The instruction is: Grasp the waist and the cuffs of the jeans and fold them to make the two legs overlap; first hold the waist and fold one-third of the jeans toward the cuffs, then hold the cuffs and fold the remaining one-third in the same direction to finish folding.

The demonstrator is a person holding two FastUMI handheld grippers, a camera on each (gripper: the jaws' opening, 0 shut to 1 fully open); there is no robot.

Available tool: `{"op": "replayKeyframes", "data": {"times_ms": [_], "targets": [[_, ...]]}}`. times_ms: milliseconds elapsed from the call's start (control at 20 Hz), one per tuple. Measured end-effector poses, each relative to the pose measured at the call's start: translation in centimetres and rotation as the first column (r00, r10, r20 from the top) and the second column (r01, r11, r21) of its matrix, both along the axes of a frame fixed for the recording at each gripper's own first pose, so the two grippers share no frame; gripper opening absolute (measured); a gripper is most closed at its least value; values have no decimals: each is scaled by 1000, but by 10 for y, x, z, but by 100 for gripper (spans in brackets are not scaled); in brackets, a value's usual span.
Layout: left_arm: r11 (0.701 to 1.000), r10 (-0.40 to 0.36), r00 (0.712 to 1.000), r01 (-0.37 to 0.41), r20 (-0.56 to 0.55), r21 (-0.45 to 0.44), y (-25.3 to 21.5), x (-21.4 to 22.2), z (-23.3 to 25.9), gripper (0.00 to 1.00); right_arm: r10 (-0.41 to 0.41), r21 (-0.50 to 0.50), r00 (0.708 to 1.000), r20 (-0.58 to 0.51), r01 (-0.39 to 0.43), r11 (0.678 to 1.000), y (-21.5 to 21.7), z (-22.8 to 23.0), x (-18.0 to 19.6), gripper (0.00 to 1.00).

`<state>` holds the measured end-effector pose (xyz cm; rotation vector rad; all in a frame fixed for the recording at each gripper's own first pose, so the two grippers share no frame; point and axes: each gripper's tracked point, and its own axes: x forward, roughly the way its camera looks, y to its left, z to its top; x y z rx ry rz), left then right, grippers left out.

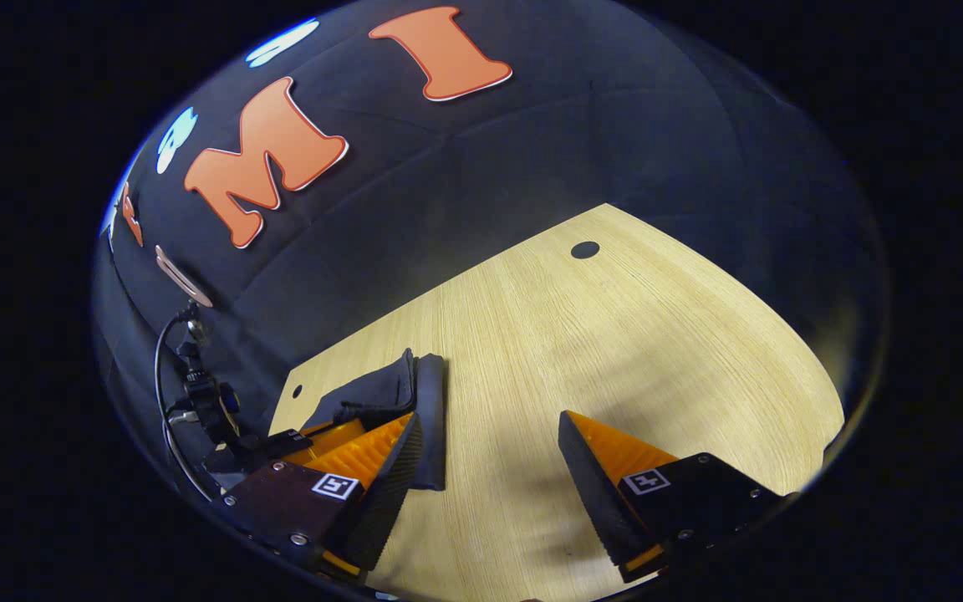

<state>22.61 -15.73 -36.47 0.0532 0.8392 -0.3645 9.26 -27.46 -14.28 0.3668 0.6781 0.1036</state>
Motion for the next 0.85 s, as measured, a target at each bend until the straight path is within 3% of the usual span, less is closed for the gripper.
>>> {"op": "replayKeyframes", "data": {"times_ms": [50,200,450,550,700,850], "targets": [[1000,-11,1000,11,-24,-25,-9,-5,-6,24,1,-5,1000,1,-1,1000,0,1,-2,99],[999,-21,1000,20,-18,-49,-19,-17,5,100,10,-13,1000,3,-10,1000,3,4,-8,98],[997,8,994,0,110,-72,8,-22,73,96,17,-53,999,45,-15,998,16,28,-15,99],[996,47,978,-31,202,-80,37,-15,117,98,23,-78,996,87,-17,997,25,48,-15,99],[993,120,927,-105,354,-60,99,-13,184,98,33,-139,980,194,-6,990,41,91,-14,98],[978,210,860,-190,464,-91,156,-17,233,98,73,-201,945,318,-8,980,72,140,-19,98]]}}
